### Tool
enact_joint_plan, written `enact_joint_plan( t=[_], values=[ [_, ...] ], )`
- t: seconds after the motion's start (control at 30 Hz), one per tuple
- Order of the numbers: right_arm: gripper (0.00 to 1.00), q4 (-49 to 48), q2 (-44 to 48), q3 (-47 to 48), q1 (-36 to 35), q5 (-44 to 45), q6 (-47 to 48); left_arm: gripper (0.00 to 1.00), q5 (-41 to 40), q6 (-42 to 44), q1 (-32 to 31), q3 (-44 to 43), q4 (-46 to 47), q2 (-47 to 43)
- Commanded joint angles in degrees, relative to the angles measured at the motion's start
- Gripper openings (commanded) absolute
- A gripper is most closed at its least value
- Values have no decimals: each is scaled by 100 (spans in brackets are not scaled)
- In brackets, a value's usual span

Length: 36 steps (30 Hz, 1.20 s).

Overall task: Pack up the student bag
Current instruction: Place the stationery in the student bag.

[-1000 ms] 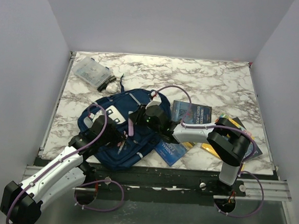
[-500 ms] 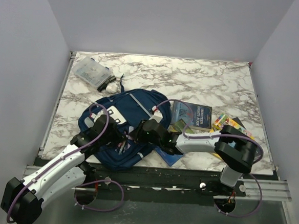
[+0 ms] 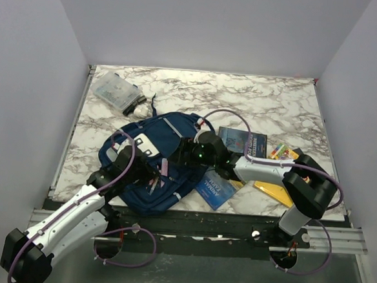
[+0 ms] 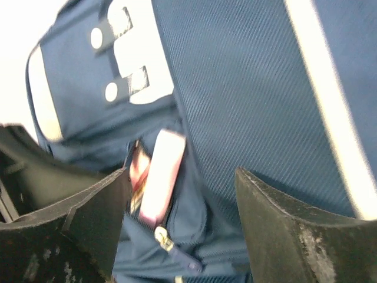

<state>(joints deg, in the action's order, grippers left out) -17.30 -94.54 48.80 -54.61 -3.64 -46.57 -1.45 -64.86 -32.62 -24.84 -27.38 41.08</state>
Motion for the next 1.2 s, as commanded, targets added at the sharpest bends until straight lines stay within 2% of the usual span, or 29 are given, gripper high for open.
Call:
enact_joint_plan(
  t=[0.0,0.03,0.17,0.27,0.37,0.53,0.63,0.7,0.83,0.9,1.03,1.17],
  values=[
    [65,-164,-391,521,579,-1031,772,0,303,-10,19,82,271,-197],
    [55,-264,-524,624,660,-1151,801,0,326,6,19,77,270,-208],
    [54,-27,-1176,1409,713,-1784,1063,0,346,-28,19,58,259,-221],
    [53,-188,-1499,1640,715,-2115,979,0,338,-54,19,26,276,-219],
    [44,-484,-1733,1688,715,-2473,817,0,371,-35,20,-12,260,-232],
    [33,-1001,-1838,1319,707,-2713,450,0,399,102,21,-88,253,-117],
    [18,-1252,-1667,915,699,-2843,221,0,427,88,19,-116,261,-44],
    [13,-1537,-1503,542,659,-2844,-10,0,390,88,19,-105,280,-22],
    [1,-1659,-1229,84,323,-2380,-358,0,391,69,19,-71,333,-7],
    [1,-1963,-1123,-234,122,-1947,-838,0,374,87,19,-74,358,10],
    [2,-2444,-1078,-409,-120,-1723,-1692,0,443,105,19,-97,380,72],
    [3,-2175,-959,-271,-281,-1758,-1770,0,444,131,19,-82,381,63]
  ],
)
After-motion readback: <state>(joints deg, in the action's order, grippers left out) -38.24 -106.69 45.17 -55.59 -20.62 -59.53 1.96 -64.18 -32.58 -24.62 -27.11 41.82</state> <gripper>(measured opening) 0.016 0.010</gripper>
